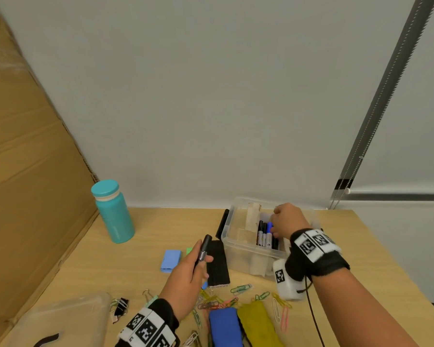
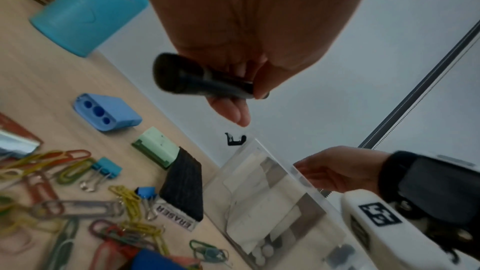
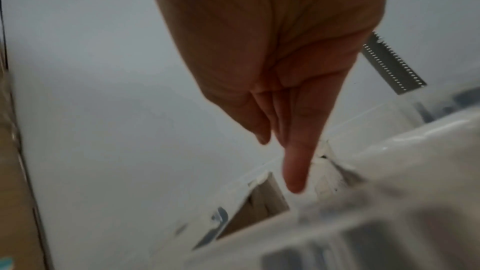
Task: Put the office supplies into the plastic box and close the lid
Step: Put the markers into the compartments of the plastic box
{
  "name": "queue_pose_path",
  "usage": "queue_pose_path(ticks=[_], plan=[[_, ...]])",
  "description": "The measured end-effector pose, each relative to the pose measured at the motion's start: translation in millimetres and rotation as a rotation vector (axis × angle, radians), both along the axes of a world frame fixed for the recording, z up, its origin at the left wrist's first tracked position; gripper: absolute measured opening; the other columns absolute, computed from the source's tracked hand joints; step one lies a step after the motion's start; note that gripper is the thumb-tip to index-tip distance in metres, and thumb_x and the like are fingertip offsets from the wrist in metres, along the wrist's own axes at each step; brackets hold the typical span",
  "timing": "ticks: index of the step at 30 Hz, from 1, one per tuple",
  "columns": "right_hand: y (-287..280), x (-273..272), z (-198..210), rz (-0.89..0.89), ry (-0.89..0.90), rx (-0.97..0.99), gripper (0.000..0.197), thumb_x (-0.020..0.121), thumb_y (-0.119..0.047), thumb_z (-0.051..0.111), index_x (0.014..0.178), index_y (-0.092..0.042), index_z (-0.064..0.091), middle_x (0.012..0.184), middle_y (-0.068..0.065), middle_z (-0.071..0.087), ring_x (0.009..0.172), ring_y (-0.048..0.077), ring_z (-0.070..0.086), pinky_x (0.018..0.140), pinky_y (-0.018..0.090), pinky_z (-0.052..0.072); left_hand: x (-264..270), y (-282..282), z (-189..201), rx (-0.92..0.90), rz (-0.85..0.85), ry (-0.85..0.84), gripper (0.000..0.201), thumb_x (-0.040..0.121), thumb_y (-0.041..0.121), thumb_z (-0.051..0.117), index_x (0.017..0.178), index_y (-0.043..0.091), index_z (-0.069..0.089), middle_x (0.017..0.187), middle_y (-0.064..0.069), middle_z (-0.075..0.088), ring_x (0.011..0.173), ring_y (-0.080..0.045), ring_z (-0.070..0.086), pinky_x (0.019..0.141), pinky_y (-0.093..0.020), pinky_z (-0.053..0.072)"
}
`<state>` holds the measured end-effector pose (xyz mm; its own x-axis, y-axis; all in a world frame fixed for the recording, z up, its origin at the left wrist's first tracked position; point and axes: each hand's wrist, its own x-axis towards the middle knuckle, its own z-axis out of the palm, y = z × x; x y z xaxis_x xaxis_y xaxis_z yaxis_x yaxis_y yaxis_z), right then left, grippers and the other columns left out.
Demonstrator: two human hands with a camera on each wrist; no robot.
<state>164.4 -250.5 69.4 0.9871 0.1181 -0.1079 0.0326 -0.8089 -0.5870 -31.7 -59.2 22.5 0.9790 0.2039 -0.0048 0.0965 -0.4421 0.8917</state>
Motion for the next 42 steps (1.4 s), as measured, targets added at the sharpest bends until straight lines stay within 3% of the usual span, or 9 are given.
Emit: queue_pose_path(ticks=[2,5,8,16,20,25,28,36,42], plan=[[-24.2,-14.1,-8.0,-0.017,-0.155,0.160,0.027,0.097,-0.015,0.046,0.120,-0.010,0.059,0.110,0.007,0.066,0.094,0.019,0.063,0.087,0.031,0.052,0.0,-2.3,-0.9,-0.008,-0.022,0.016,0.051,0.101,0.019,0.036,0.149,0.030,0.019,0.117,0.015,0.060,0.066,-0.003,0.057,0.066,-0.020,0.053],[-57.7,-41.2,-28.5,-0.045,-0.432,-0.038,0.038,0.096,-0.019,0.046,0.133,-0.011,0.049,0.134,0.006,0.053,0.124,0.021,0.047,0.102,0.031,0.039,7.2,-12.9,6.9,-0.016,-0.064,0.006,0.049,0.101,0.025,0.037,0.142,0.042,0.017,0.118,0.015,0.061,0.055,0.000,0.054,0.059,-0.019,0.051],[-70.9,-51.1,-52.1,-0.053,-0.263,-0.154,0.057,0.100,-0.026,0.034,0.150,-0.006,0.019,0.159,0.010,0.014,0.145,0.025,0.019,0.118,0.036,0.021,26.8,-37.5,25.5,0.092,-0.128,-0.050,0.047,0.101,0.027,0.035,0.139,0.049,0.018,0.131,0.008,0.055,0.081,0.006,0.055,0.078,-0.012,0.045],[-66.3,-54.9,-58.3,-0.099,-0.247,-0.126,0.059,0.100,-0.027,0.027,0.153,-0.011,0.007,0.161,0.001,0.000,0.135,0.023,0.038,0.099,0.032,0.042,131.9,-112.2,46.0,0.572,-0.268,0.153,0.067,0.094,0.008,0.043,0.151,0.018,0.009,0.150,-0.013,0.027,0.132,-0.028,0.037,0.109,-0.039,0.037],[-65.6,-54.0,-58.6,-0.090,-0.267,-0.155,0.060,0.099,-0.027,0.027,0.153,-0.011,0.006,0.161,0.001,0.000,0.134,0.022,0.039,0.096,0.030,0.043,162.0,-118.9,37.2,0.740,-0.259,0.176,0.049,0.092,0.001,0.043,0.140,0.003,0.033,0.141,-0.019,0.036,0.120,-0.037,0.047,0.101,-0.043,0.043],[-66.4,-55.0,-59.3,-0.097,-0.272,-0.169,0.060,0.099,-0.028,0.028,0.153,-0.012,0.007,0.161,0.000,0.000,0.132,0.022,0.041,0.091,0.032,0.046,178.1,-126.4,27.1,0.804,-0.333,0.339,0.055,0.092,0.000,0.044,0.144,-0.005,0.026,0.152,-0.021,0.020,0.131,-0.038,0.038,0.107,-0.042,0.039],[-65.3,-56.2,-58.2,-0.091,-0.263,-0.186,0.060,0.099,-0.028,0.028,0.153,-0.011,0.008,0.161,0.001,-0.001,0.132,0.023,0.041,0.090,0.032,0.047,179.4,-128.0,30.4,0.839,-0.385,0.378,0.042,0.093,0.001,0.045,0.134,-0.005,0.042,0.143,-0.023,0.036,0.124,-0.039,0.046,0.103,-0.042,0.042],[-66.0,-57.2,-55.5,-0.083,-0.248,-0.186,0.059,0.099,-0.027,0.027,0.153,-0.010,0.009,0.161,0.002,0.000,0.132,0.025,0.040,0.090,0.032,0.046,132.1,-96.2,42.4,0.776,-0.418,-0.045,0.056,0.088,-0.007,0.047,0.140,0.013,0.042,0.153,-0.001,0.031,0.137,-0.021,0.036,0.113,-0.037,0.034],[-67.7,-56.2,-55.7,-0.070,-0.242,-0.174,0.058,0.100,-0.027,0.029,0.152,-0.009,0.012,0.161,0.005,0.003,0.131,0.028,0.041,0.094,0.035,0.044,47.0,-45.8,28.4,0.698,-0.295,-0.242,0.035,0.095,0.015,0.043,0.127,0.027,0.053,0.136,0.013,0.044,0.125,-0.004,0.038,0.108,-0.024,0.037]])
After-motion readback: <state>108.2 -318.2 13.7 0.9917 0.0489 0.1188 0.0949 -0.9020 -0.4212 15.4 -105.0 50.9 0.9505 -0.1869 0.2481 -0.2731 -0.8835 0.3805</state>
